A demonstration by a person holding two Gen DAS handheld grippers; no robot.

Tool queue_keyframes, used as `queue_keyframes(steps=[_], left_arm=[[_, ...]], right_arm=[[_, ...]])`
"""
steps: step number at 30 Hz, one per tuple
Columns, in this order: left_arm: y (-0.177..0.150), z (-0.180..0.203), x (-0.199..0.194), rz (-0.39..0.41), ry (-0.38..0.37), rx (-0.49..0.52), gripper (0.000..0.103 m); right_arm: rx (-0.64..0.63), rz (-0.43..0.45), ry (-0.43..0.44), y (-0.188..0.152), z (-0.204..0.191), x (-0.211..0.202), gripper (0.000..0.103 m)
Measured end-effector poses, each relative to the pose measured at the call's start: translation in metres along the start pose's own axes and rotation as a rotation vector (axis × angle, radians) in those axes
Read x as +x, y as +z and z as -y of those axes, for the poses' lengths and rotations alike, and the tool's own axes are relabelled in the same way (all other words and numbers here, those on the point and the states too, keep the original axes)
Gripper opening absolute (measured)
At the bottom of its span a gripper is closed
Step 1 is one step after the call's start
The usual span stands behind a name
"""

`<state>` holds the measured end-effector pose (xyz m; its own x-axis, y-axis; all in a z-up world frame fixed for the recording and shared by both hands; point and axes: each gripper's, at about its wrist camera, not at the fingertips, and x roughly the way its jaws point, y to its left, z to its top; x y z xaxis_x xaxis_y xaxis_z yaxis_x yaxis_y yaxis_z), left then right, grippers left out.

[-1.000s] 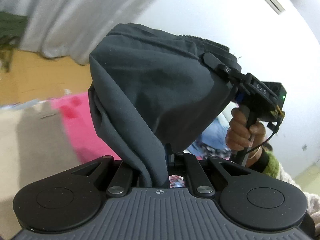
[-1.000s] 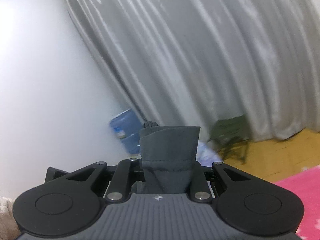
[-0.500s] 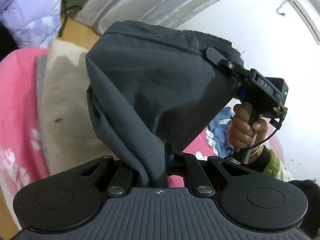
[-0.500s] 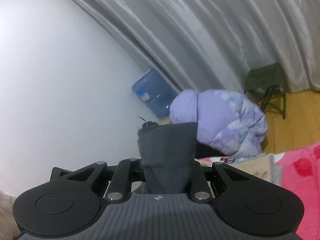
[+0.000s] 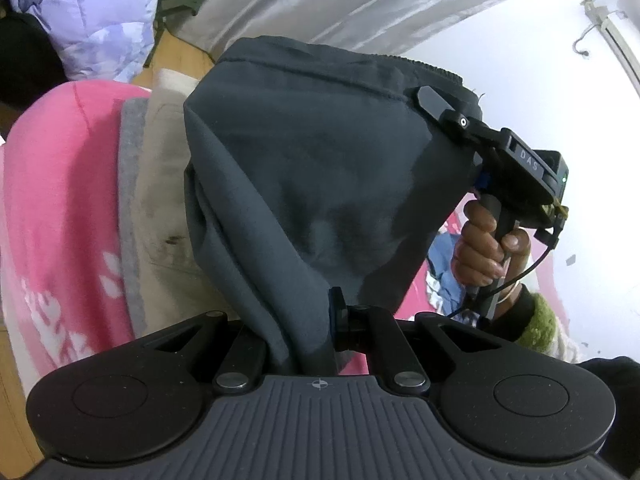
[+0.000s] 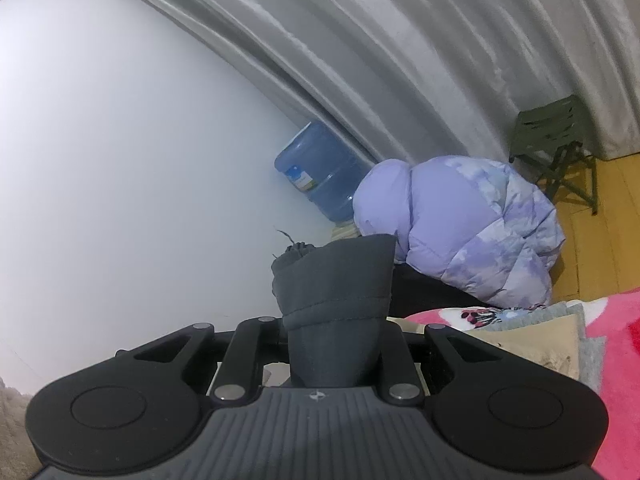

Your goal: Fold clothes

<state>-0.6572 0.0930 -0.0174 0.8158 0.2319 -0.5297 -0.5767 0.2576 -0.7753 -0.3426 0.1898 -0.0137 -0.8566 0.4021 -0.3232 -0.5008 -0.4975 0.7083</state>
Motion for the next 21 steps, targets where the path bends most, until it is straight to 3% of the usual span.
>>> queue_keyframes(steps=[9, 13, 16, 17, 21], left_arm=[[-0.02, 0.012, -0.021, 0.02, 0.037, 0.056, 0.006], [-0.027, 0.007, -0.022, 0.014, 0.052, 0.031, 0.006], [-0.033, 0.003, -0.022, 0.006, 0.064, 0.009, 0.006], [-0.035, 0.002, -0.022, 0.004, 0.068, 0.001, 0.006], [-0.042, -0.004, -0.022, -0.007, 0.083, -0.029, 0.007]], right_arm=[[-0.011, 0.033, 0.07, -0.001, 0.014, 0.011, 0.021], [-0.05, 0.047, 0.046, -0.001, 0.028, 0.019, 0.021], [0.055, 0.022, -0.073, -0.005, 0.064, 0.029, 0.024], [0.083, 0.015, -0.104, -0.007, 0.073, 0.028, 0.027], [0.123, 0.013, -0.186, -0.007, 0.087, 0.015, 0.056]])
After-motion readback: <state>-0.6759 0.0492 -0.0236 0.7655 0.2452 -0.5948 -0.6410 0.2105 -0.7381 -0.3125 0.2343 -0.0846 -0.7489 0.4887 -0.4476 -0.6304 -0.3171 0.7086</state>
